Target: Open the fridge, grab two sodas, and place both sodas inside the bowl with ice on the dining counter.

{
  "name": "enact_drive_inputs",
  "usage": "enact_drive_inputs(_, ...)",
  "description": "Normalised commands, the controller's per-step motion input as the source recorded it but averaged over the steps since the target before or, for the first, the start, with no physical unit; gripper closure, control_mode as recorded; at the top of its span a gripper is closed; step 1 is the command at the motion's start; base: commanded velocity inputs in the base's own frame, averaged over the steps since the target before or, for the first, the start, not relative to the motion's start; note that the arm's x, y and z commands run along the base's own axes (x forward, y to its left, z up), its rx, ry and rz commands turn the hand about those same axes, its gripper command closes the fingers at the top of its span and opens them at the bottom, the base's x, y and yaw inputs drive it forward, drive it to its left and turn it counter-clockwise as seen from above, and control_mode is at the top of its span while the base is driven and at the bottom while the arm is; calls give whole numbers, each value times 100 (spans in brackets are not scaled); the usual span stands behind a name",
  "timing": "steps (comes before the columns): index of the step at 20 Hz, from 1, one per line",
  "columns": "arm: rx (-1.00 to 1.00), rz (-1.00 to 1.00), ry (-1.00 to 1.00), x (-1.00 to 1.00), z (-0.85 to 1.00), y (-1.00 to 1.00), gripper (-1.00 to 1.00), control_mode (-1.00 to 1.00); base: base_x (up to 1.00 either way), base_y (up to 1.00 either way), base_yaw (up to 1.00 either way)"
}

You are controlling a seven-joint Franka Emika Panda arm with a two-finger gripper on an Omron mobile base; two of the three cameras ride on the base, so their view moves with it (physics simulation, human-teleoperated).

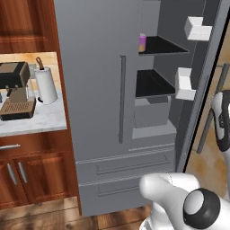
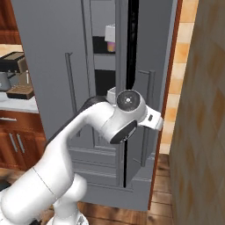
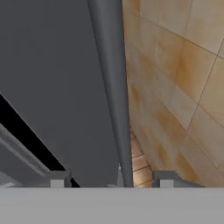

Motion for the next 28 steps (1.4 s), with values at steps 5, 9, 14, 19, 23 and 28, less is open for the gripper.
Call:
enact_drive_inputs(5,0,-4,-1,-80,16,16,-100,-100,0,0,0)
enact_drive_inputs(9,-3,-9,0,-60,14,54,-100,-100,0,0,0)
enact_drive_inputs(14,-9,-14,0,-6,8,100,-100,-100,0,0,0)
enact_drive_inputs(19,-11,-7,4,30,12,97,-100,-100,0,0,0)
enact_drive_inputs(23,-5,-1,6,66,6,66,-100,-100,0,0,0)
enact_drive_inputs(28,-4,-1,7,70,12,33,-100,-100,0,0,0)
